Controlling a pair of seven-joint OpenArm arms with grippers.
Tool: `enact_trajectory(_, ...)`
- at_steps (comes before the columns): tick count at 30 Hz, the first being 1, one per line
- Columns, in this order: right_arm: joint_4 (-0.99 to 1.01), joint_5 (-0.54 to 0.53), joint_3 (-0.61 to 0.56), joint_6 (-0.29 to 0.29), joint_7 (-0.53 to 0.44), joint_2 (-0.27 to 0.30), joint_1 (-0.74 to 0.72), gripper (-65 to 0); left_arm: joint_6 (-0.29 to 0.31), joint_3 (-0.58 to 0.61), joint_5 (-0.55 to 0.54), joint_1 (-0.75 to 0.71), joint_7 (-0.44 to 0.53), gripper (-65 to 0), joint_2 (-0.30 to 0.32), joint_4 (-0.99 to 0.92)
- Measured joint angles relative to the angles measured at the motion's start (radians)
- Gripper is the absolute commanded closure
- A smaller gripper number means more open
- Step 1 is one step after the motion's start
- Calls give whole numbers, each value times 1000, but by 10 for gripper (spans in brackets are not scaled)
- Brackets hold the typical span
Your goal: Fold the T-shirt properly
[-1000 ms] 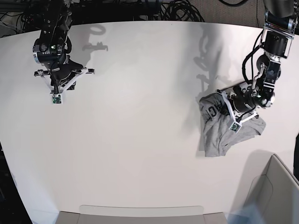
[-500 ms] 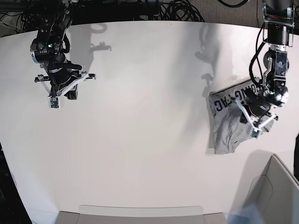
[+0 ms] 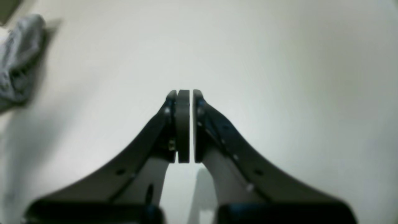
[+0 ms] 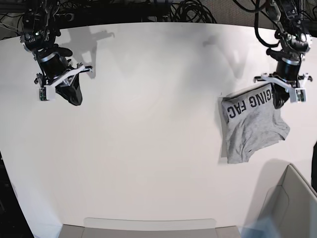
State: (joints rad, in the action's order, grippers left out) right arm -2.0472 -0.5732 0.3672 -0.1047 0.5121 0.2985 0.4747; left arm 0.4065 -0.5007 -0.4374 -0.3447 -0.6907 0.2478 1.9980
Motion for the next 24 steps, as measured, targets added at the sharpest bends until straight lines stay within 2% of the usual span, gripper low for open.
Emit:
enact_trajectory(2, 0, 2, -8, 7, -141, 2, 74, -13, 1, -24, -1, -38, 58, 0, -21, 10)
enact_trajectory(5, 0, 21, -63, 5, -317, 40, 201, -13, 0, -31, -1, -90, 75, 0, -19, 14)
enact_trajectory(7, -1, 86, -102, 2, -388, 92, 292, -14, 2, -31, -5, -147, 85, 0, -20, 14)
enact_trajectory(8, 0, 162, -121, 19, -428, 108, 335, -14, 2, -31, -6, -178, 87, 0, -21, 14)
enact_trajectory(10, 0, 248, -135, 17, -470, 108, 416, -14, 3, -53, -4, -234, 65, 0, -30, 14)
enact_trajectory(12, -1, 290, -151, 26, -486, 102, 500, -14, 1, -84, -5, -288, 67, 0, -40, 15)
enact_trajectory(17, -2, 290, -158, 122, -495, 102, 678, -15, 1, -146, -5, -430, 63, 0, -47, 16)
enact_trajectory(22, -2, 290, -159, 122, -494, 105, 811, -15, 1, -156, -5, -537, -17, 0, -49, 14)
enact_trajectory(24, 0, 290, -161, 122, -486, 106, 827, -15, 1, -156, -8, -570, -21, 0, -68, 14)
